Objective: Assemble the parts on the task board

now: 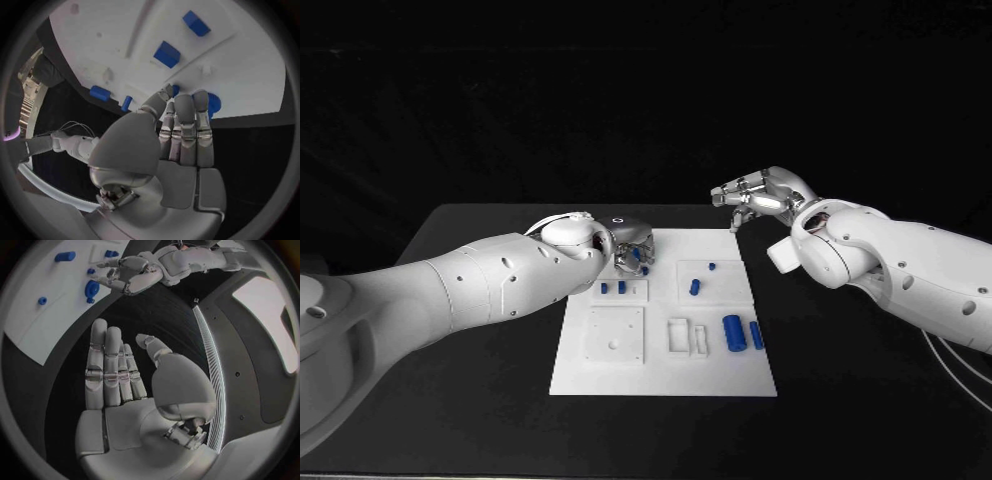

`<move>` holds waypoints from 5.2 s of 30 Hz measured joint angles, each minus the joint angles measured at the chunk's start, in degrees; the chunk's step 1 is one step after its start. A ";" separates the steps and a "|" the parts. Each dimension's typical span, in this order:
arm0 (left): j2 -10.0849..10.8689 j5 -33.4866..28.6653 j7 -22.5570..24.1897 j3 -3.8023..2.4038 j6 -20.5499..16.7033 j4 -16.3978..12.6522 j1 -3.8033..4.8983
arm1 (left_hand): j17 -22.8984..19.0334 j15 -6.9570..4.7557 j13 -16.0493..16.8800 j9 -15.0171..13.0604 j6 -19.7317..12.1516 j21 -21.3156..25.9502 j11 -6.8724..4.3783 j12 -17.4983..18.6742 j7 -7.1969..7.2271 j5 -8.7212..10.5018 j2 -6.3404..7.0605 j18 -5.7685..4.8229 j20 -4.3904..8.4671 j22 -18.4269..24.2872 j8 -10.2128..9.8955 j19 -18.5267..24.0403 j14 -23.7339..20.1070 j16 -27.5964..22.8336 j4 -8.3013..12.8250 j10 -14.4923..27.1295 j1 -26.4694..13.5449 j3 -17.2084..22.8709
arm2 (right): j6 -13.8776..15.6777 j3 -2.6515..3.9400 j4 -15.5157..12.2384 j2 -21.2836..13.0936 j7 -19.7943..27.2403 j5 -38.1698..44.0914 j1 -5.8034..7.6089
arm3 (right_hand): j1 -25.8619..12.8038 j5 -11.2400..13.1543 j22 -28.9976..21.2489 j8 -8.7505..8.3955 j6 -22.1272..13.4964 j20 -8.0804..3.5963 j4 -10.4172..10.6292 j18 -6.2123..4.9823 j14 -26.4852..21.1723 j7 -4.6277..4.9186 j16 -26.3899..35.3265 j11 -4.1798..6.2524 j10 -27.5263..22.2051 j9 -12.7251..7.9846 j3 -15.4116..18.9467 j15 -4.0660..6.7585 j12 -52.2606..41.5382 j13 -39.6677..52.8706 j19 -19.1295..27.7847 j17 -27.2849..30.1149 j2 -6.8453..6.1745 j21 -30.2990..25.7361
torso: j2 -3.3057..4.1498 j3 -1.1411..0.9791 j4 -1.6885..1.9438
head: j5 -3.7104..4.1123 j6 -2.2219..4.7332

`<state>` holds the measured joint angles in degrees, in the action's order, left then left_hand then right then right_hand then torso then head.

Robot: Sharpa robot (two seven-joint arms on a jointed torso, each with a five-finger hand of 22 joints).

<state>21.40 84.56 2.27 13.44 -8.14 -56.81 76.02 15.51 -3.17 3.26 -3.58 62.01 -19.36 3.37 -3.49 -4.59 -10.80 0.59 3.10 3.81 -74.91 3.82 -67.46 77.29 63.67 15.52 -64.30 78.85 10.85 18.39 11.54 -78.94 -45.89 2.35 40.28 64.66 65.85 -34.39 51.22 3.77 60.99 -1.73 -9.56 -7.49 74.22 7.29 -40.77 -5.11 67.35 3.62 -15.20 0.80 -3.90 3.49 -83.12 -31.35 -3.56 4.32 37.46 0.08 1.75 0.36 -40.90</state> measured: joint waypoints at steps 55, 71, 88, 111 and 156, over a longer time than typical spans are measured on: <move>-1.61 0.03 0.66 -0.03 -0.87 3.02 -1.69 | 1.29 0.21 -0.03 0.02 4.97 -0.49 -0.93 0.01 -0.79 1.34 -1.82 0.90 -0.22 -0.02 -0.07 -1.66 2.46 1.29 -5.88 -7.28 1.38 1.37 | 0.11 0.06 -0.63 0.09 0.10 0.06 0.00 | 0.00 -0.89 0.15 0.00 0.20 0.31 -0.17 0.47 -0.51 0.17 -0.60 0.00 -0.40 0.00 -0.16 -0.50 0.00 0.01 0.32 0.59 0.00 -0.01 | -0.03 -0.15 0.08 | 0.75 -0.54; -1.34 0.06 0.42 -0.06 -1.94 2.70 -1.69 | 1.28 0.41 -0.06 -0.08 6.78 -3.19 -1.21 0.60 -0.61 0.66 -2.85 1.79 -0.22 -0.01 -0.35 -1.66 3.07 1.52 -4.22 -9.42 2.72 0.33 | 0.13 0.06 -0.64 0.12 0.13 0.13 0.00 | 0.00 -1.11 0.52 0.00 0.38 0.31 -0.41 0.50 -0.51 -0.02 -0.60 0.00 -0.40 0.00 -0.41 -0.49 0.00 0.01 0.31 0.73 0.00 0.31 | -0.03 -0.12 0.12 | 0.83 -0.41; 3.67 -3.74 0.46 -4.28 -5.07 -2.77 -1.58 | 1.27 0.21 -0.02 -0.04 6.78 -4.03 -1.20 0.37 -0.61 0.57 -3.27 1.79 -0.22 0.00 -0.55 -1.65 3.27 1.29 -3.49 -9.40 2.28 0.75 | 0.20 0.07 -0.48 -0.07 0.26 0.16 0.00 | 0.00 -1.34 0.85 0.00 0.38 0.31 -0.57 0.52 -0.51 -0.02 -0.60 0.00 -0.40 0.00 -0.57 -0.49 0.00 -0.04 0.31 0.83 0.00 0.31 | -0.20 -0.08 0.40 | 0.69 -0.03; 7.27 -6.51 -1.59 -4.45 -0.88 -4.55 -0.82 | 1.26 0.22 -0.04 -0.03 6.75 -4.03 -1.11 0.41 -0.60 0.67 -3.25 1.78 0.00 0.01 -0.65 -1.43 3.27 1.29 -3.27 -9.29 2.29 0.50 | 0.22 0.07 -0.51 -0.40 0.32 0.16 0.00 | 0.00 -1.56 1.00 0.00 0.59 0.10 -0.40 0.53 -0.51 0.17 -0.60 0.00 -0.40 0.00 -0.73 -0.49 0.00 -0.03 0.52 0.82 0.00 0.31 | -0.26 -0.04 0.58 | 0.01 -0.32; 6.80 -4.45 -2.55 -3.55 1.11 -2.65 -1.75 | 1.36 0.24 -0.03 -0.03 6.86 -4.44 -1.11 0.36 -0.72 0.68 -3.05 1.78 -0.22 -0.02 -0.55 -1.22 3.29 1.29 -2.73 -9.71 2.17 -0.06 | 0.21 0.07 -0.30 -0.14 0.49 0.16 -0.01 | 0.00 -1.55 1.53 0.00 0.78 0.10 -0.64 0.58 -0.50 -0.02 -0.83 0.00 -0.40 0.00 -0.96 -0.48 0.00 -0.01 0.52 0.96 0.00 0.31 | -0.24 -0.08 0.47 | 0.03 -0.83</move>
<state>28.19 80.11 -0.28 9.89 -7.03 -59.45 74.27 16.86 -2.92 3.24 -3.60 68.87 -23.80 2.26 -3.12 -5.31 -10.12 -2.46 4.88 3.59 -74.93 3.27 -68.68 80.59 64.96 12.79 -74.01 81.03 10.78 18.60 11.62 -79.24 -46.03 2.85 40.44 64.65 65.85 -35.95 52.75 3.77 61.77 -1.63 -10.19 -6.91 73.72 7.27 -41.61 -5.10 66.95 3.62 -16.15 0.32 -3.91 3.47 -82.60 -30.39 -3.56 4.63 37.22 0.01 2.22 0.40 -41.74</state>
